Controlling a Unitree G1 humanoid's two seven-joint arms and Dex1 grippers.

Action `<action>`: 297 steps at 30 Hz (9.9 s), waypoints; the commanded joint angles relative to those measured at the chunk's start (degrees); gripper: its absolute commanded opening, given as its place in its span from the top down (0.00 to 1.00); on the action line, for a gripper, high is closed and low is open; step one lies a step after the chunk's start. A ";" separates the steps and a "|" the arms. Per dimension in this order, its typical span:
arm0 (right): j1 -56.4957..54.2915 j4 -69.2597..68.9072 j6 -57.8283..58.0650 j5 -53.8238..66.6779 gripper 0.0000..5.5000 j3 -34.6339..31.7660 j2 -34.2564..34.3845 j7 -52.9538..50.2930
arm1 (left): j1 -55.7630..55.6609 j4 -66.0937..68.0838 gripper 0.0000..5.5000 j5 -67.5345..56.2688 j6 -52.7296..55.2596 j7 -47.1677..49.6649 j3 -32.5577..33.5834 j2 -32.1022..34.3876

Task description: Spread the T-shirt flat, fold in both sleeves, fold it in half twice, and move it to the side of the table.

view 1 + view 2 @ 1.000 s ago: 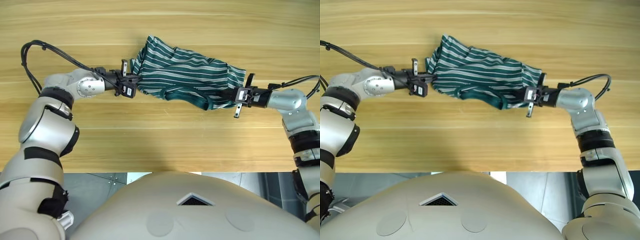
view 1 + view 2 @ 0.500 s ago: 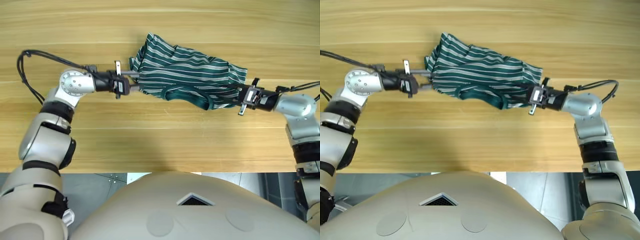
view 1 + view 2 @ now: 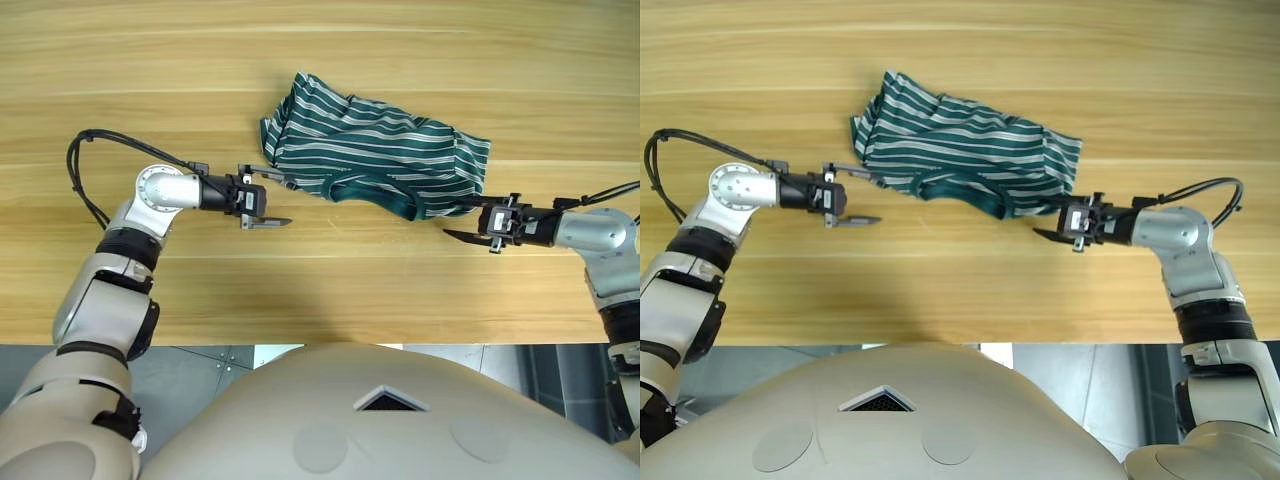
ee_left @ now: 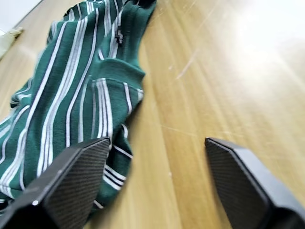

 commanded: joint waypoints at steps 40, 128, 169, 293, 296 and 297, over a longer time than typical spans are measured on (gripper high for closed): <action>-17.97 11.73 -3.79 1.26 1.00 -4.42 3.89 -8.48 | -11.05 8.02 1.00 -8.73 -5.91 -1.61 7.81 -5.61; -39.67 -4.73 9.32 19.63 1.00 -14.44 8.44 2.36 | -17.75 15.60 0.39 -16.56 34.02 -11.19 28.15 -25.61; -43.96 5.56 -0.19 14.66 1.00 -20.45 3.65 -8.07 | -36.97 0.07 0.99 -15.76 11.62 -7.84 35.89 7.75; -31.65 25.31 -3.66 -6.17 1.00 -0.29 11.88 -12.27 | 4.62 -7.21 0.99 -19.54 8.17 -24.72 18.75 8.99; -38.60 36.90 -2.56 -12.67 1.00 3.08 16.52 -20.51 | 3.73 -3.85 0.99 -16.32 6.51 -24.67 18.13 8.57; -40.36 40.18 -2.21 -14.42 1.00 4.04 17.89 -23.01 | 3.56 -2.83 0.99 -15.13 5.90 -24.55 17.77 8.49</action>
